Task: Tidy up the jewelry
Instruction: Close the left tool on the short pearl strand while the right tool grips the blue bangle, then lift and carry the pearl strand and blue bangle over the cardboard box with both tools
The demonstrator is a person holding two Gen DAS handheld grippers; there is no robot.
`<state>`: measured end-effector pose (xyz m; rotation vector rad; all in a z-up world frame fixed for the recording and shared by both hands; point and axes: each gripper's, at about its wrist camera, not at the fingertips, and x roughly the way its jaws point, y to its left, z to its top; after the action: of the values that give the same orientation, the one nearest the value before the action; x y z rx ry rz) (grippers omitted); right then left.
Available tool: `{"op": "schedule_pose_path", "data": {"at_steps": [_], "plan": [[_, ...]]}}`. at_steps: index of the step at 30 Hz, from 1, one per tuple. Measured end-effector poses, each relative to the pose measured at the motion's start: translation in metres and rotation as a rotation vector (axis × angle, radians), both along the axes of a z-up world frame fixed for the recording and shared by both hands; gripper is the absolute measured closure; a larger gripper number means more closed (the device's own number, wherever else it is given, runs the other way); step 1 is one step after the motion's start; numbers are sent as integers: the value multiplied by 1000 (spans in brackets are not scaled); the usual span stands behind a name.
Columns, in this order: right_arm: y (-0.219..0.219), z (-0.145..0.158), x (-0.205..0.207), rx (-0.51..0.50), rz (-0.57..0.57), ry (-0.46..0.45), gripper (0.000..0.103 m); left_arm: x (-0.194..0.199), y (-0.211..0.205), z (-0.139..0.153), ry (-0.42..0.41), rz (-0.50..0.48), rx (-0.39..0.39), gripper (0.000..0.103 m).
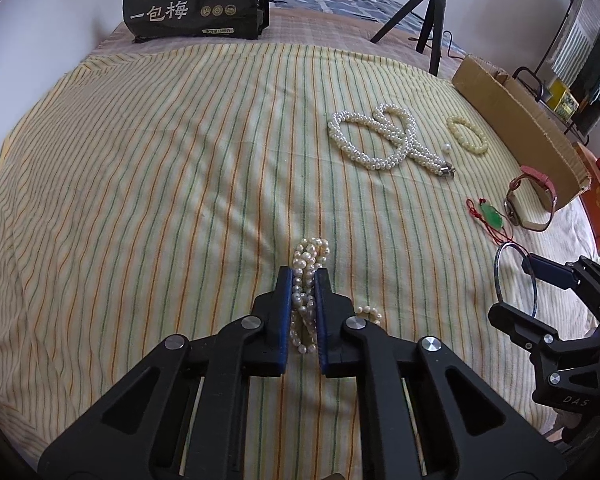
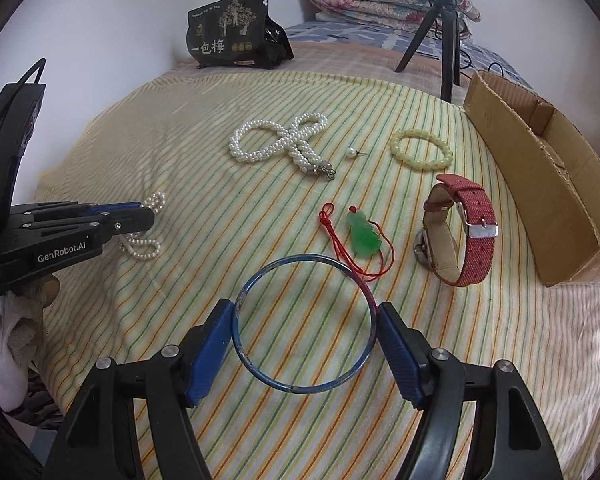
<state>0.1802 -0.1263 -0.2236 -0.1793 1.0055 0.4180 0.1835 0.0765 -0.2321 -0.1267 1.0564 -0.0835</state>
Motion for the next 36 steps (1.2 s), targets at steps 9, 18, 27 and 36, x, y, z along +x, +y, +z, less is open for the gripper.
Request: {"op": "schedule_pose_path", "data": {"at_steps": [9, 18, 27, 36], "plan": [[-4, 16, -13, 9, 11, -38, 29, -6, 10, 12, -23, 14, -32, 98], [-14, 34, -17, 25, -13, -70, 29, -8, 12, 27, -82, 8, -39, 98], [-16, 47, -18, 48, -12, -85, 29, -11, 25, 62, -151, 35, -97, 98], [-23, 78, -19, 56, -19, -134, 29, -5, 28, 107, -216, 32, -110, 98]]}}
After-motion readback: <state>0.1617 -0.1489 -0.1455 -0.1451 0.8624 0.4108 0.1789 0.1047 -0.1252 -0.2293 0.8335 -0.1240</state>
